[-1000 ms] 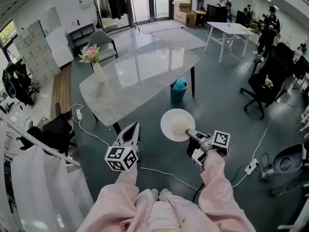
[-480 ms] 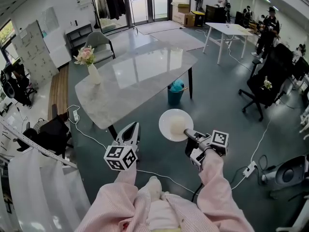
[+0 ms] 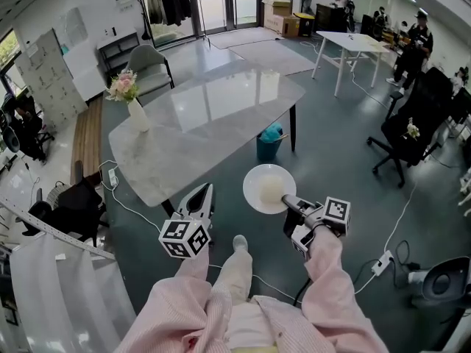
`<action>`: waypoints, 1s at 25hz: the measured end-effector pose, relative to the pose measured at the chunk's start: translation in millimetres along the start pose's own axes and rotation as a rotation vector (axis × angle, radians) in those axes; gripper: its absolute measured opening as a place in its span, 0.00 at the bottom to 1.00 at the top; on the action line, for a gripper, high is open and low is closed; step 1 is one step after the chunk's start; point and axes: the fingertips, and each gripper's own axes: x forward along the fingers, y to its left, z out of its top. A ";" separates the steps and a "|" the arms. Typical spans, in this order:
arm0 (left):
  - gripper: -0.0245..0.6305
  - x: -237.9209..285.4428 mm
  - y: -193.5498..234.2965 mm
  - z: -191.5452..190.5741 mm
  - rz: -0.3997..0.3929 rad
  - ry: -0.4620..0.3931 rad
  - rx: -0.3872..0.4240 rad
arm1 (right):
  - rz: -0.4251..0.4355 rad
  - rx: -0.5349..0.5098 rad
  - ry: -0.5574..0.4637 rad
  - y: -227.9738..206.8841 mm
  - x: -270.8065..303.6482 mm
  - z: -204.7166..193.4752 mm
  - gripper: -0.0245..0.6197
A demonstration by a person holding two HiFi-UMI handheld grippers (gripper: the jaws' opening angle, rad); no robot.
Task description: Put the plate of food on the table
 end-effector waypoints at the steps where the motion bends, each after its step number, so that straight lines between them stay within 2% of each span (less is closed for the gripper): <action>1: 0.03 10.2 5.5 0.3 -0.001 -0.003 0.001 | 0.004 -0.002 0.001 -0.6 8.6 7.8 0.07; 17: 0.03 216.4 87.6 -1.0 -0.021 0.071 -0.022 | 0.002 0.013 -0.002 -4.9 154.5 162.0 0.07; 25: 0.03 291.8 122.8 -1.7 -0.041 0.113 -0.029 | -0.020 0.011 -0.008 -12.4 212.9 217.9 0.07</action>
